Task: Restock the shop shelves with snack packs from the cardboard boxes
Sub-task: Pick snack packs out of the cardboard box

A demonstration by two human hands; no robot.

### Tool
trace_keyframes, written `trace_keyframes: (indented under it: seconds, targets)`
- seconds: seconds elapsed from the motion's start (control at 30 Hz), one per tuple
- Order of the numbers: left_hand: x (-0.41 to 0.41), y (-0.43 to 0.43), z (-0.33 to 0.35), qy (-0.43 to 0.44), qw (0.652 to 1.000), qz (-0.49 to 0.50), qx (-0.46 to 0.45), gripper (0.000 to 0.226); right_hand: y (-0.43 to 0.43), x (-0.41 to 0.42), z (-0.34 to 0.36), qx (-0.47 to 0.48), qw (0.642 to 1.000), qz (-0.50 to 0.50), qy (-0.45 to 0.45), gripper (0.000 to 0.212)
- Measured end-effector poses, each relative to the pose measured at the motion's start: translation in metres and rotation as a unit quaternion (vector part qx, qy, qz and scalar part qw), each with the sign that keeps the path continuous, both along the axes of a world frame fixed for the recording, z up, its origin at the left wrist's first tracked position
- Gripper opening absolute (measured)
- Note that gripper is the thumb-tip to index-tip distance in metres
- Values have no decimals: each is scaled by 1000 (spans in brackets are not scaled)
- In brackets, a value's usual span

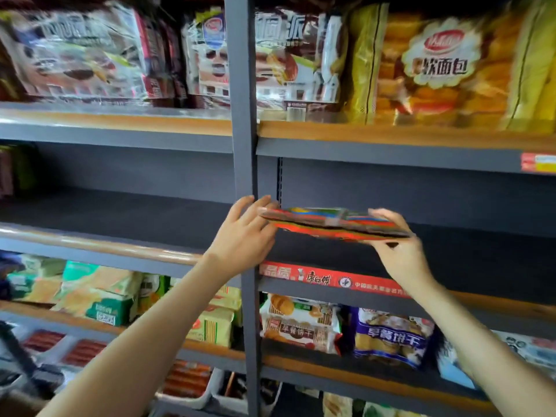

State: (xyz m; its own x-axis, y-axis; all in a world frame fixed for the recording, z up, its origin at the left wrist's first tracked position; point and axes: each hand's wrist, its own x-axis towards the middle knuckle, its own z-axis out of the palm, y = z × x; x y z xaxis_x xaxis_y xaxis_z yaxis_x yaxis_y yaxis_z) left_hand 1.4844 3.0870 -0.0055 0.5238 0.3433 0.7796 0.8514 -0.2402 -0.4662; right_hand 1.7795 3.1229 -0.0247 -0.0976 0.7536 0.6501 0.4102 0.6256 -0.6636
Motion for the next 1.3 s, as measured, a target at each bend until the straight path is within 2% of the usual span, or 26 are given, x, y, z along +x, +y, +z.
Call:
trace_keyframes:
  seconds: [0.07, 0.1, 0.23, 0.4, 0.5, 0.6, 0.7, 0.77, 0.83, 0.97, 1.03, 1.17, 1.3]
  targets:
    - [-4, 15, 14, 28, 999, 21, -17, 18, 30, -12, 5, -85, 995, -41, 15, 31]
    - [-6, 22, 15, 37, 999, 21, -18, 20, 43, -19, 7, -114, 992, -47, 20, 29]
    - [-12, 38, 9, 33, 999, 42, 3, 22, 89, -45, 5, -163, 986, -42, 5, 42]
    - [-20, 48, 3, 7, 999, 0, 50, 35, 150, -75, -6, -176, 978, -110, 27, 52]
    - [-23, 52, 0, 10, 997, -21, 78, 32, 177, -86, -8, -175, 973, -154, 4, 75]
    - [-22, 52, 1, 7, 996, -31, 79, 30, 181, -94, -9, -61, 958, -242, -141, 89]
    - [-23, 54, 1, 16, 996, -31, 78, 24, 179, -105, -13, 4, 921, -153, -359, 92]
    - [-24, 54, 0, 18, 997, -26, 75, 24, 181, -110, -22, -17, 869, -85, -487, 90]
    - [-23, 53, 0, 19, 997, -23, 76, 26, 189, -112, -27, -27, 832, -89, -546, 91]
    - [-23, 53, 3, 28, 997, -4, 75, 32, 210, -123, -14, -35, 816, -168, -552, 101]
    - [-23, 55, 1, 30, 996, 0, 81, 34, 219, -130, -10, -47, 815, -179, -549, 99]
    - [-23, 54, -1, 32, 996, -1, 85, 32, 217, -134, -10, -45, 829, -160, -535, 92]
    - [-20, 50, 2, 26, 997, 12, 70, 28, 191, -129, -5, -54, 846, -81, -525, 95]
